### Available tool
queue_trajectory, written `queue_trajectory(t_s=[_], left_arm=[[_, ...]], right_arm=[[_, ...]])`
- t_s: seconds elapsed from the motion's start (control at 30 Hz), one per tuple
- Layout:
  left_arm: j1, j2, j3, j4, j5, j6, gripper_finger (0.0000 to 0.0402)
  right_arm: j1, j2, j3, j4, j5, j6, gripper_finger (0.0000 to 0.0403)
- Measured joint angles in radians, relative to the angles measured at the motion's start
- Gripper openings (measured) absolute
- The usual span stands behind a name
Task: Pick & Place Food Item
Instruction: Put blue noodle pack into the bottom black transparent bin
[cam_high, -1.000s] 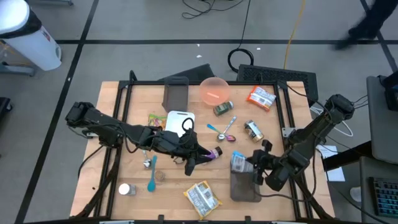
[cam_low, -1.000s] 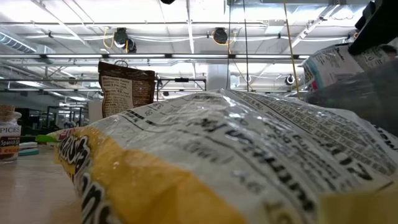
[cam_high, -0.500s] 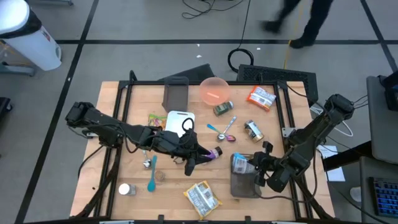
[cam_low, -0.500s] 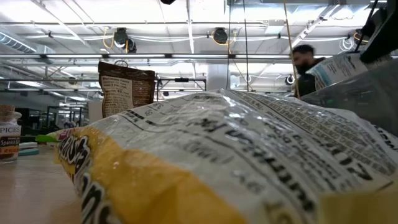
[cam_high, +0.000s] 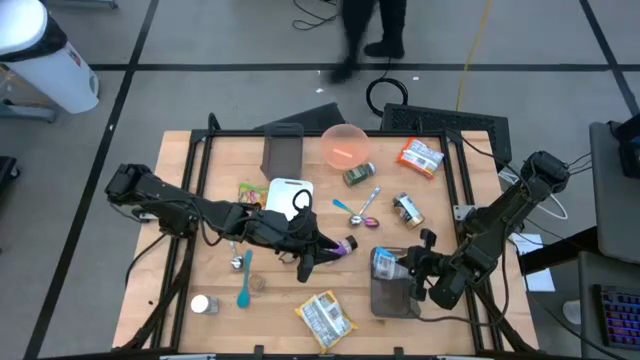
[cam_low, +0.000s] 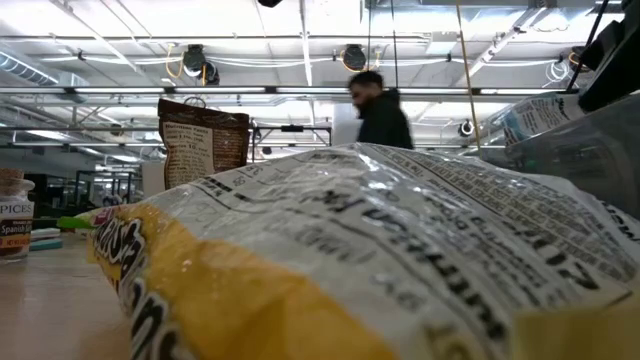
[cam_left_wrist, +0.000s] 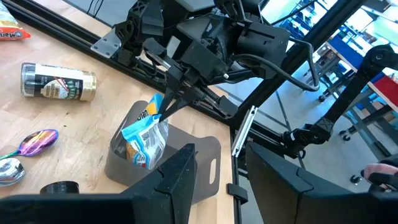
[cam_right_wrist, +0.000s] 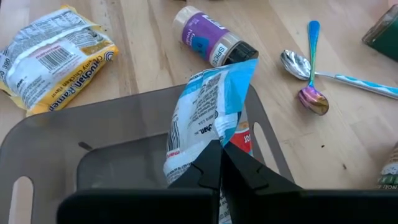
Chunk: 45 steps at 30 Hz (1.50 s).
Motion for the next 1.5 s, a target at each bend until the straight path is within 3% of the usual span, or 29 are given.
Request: queue_trajectory(t_s=[0.63,1.5], left_arm=[[0.001,0.000,0.000,0.000,-0.011,0.019,0.0150],[0.001,0.000,0.000,0.000,-0.012,0.021,0.0150]], right_arm=[[-0.027,-0.075,-0.001,-0.042,0.026,-0.091,0.0000],[-0.029,-0.072,-0.001,-0.062,0.026,-0.136,0.0000]])
